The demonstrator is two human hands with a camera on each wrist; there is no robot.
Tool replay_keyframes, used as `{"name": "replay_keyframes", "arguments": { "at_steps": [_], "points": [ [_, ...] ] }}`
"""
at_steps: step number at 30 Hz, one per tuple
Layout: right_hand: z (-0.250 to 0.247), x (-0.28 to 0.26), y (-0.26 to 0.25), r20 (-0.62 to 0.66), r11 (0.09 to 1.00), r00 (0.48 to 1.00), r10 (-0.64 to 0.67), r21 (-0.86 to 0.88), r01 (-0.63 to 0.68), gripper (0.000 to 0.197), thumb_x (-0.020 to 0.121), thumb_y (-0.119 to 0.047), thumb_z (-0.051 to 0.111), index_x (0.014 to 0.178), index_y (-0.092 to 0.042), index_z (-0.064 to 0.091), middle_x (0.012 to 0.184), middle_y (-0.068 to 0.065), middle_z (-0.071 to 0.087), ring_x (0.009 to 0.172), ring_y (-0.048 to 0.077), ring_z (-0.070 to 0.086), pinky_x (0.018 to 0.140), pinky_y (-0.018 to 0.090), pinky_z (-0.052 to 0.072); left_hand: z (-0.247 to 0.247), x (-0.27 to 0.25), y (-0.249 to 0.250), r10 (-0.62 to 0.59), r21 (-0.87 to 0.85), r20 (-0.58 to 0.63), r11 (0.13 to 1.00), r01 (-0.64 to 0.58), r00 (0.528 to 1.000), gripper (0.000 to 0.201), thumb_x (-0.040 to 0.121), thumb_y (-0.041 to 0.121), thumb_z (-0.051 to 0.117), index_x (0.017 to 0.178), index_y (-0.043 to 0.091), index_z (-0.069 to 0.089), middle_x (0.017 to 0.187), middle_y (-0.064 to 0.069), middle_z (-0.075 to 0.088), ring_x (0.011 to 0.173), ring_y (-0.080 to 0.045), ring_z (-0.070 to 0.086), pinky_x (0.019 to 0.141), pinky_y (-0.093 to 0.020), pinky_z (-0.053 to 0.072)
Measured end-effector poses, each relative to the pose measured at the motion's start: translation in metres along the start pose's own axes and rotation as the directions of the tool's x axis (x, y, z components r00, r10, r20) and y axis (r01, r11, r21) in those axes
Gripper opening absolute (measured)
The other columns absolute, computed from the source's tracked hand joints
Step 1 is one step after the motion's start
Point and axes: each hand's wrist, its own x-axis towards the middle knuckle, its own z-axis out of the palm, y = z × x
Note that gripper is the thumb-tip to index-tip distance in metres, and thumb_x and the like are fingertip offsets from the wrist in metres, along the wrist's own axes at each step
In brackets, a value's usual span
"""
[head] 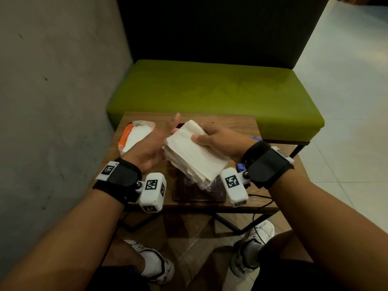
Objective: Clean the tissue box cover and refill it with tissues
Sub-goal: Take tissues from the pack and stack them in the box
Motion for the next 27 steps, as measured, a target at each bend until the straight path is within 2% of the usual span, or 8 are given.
{"name": "replay_keyframes", "arguments": {
  "at_steps": [7,10,12,14,18,21,24,27],
  "points": [
    [0.001,0.001,-0.009,0.132,0.919,0.984,-0.122,-0.360,0.162,0.042,0.110,-0.036,0.055,0.148,-0.019,0.047,0.130,0.002,0.066,0.108,0.018,0.066,0.089,0.031,0.057,-0.005,0.005,-0.009,-0.058,0.186,0.108,0.982,0.037,0.993,0.060,0.092,0.043,0.072,0.132,-0.002,0.070,0.125,-0.021,0.078,0.115,-0.032,0.075,0.105,-0.045,0.057],
    [0.002,0.005,-0.004,0.121,0.895,0.981,-0.149,-0.406,0.186,0.045,0.109,-0.034,0.058,0.148,-0.017,0.044,0.133,0.006,0.065,0.111,0.021,0.066,0.096,0.040,0.059,-0.007,0.010,-0.014,-0.034,0.175,0.084,0.984,0.019,0.996,0.054,0.099,0.039,0.070,0.131,-0.005,0.071,0.125,-0.022,0.078,0.105,-0.025,0.077,0.095,-0.040,0.062],
    [0.001,0.008,-0.001,0.119,0.909,0.981,-0.155,-0.371,0.189,0.044,0.107,-0.036,0.061,0.145,-0.017,0.048,0.129,0.005,0.067,0.106,0.018,0.068,0.089,0.033,0.061,-0.007,0.011,-0.016,-0.019,0.139,0.066,0.990,0.009,0.998,0.044,0.105,0.034,0.066,0.129,-0.002,0.072,0.118,-0.019,0.081,0.098,-0.023,0.080,0.081,-0.035,0.067],
    [-0.002,0.008,0.002,0.055,0.941,0.979,-0.197,-0.269,0.204,0.039,0.104,-0.037,0.065,0.137,-0.018,0.056,0.121,0.003,0.070,0.098,0.013,0.070,0.080,0.025,0.060,-0.007,0.011,-0.017,0.010,0.069,0.035,0.998,-0.012,0.999,0.040,0.108,0.032,0.062,0.130,-0.001,0.071,0.117,-0.018,0.081,0.100,-0.025,0.080,0.079,-0.034,0.068],
    [-0.006,0.011,0.025,-0.270,0.975,0.952,-0.146,0.121,0.184,0.029,0.102,-0.040,0.070,0.120,-0.017,0.070,0.119,0.005,0.074,0.104,0.021,0.074,0.086,0.036,0.060,-0.004,0.016,-0.019,0.063,-0.118,-0.077,0.990,-0.072,0.995,0.035,0.109,0.029,0.062,0.130,0.002,0.069,0.126,-0.017,0.079,0.118,-0.027,0.077,0.095,-0.034,0.065],
    [0.001,0.012,0.037,-0.220,0.854,0.975,0.029,0.513,0.090,0.050,0.101,-0.053,0.065,0.130,-0.012,0.068,0.127,0.009,0.076,0.115,0.027,0.075,0.095,0.044,0.059,0.002,0.019,-0.020,0.088,-0.189,-0.137,0.975,-0.114,0.987,0.036,0.110,0.028,0.061,0.133,0.002,0.068,0.127,-0.015,0.079,0.118,-0.026,0.077,0.092,-0.033,0.066],
    [0.009,0.006,0.036,-0.174,0.745,0.978,0.111,0.666,0.034,0.063,0.103,-0.064,0.052,0.139,-0.014,0.065,0.131,0.007,0.076,0.124,0.027,0.071,0.107,0.044,0.055,0.006,0.021,-0.022,0.074,-0.222,-0.147,0.969,-0.105,0.986,0.039,0.110,0.031,0.060,0.136,0.003,0.067,0.128,-0.014,0.079,0.117,-0.027,0.077,0.091,-0.039,0.067],
    [0.011,0.001,0.032,-0.094,0.659,0.985,0.147,0.752,-0.027,0.073,0.104,-0.072,0.035,0.132,-0.014,0.069,0.129,0.011,0.076,0.119,0.027,0.074,0.105,0.043,0.058,0.008,0.022,-0.022,0.043,-0.223,-0.134,0.972,-0.072,0.990,0.036,0.109,0.033,0.060,0.130,0.005,0.069,0.124,-0.014,0.081,0.110,-0.027,0.080,0.088,-0.048,0.066]
  ]
}}
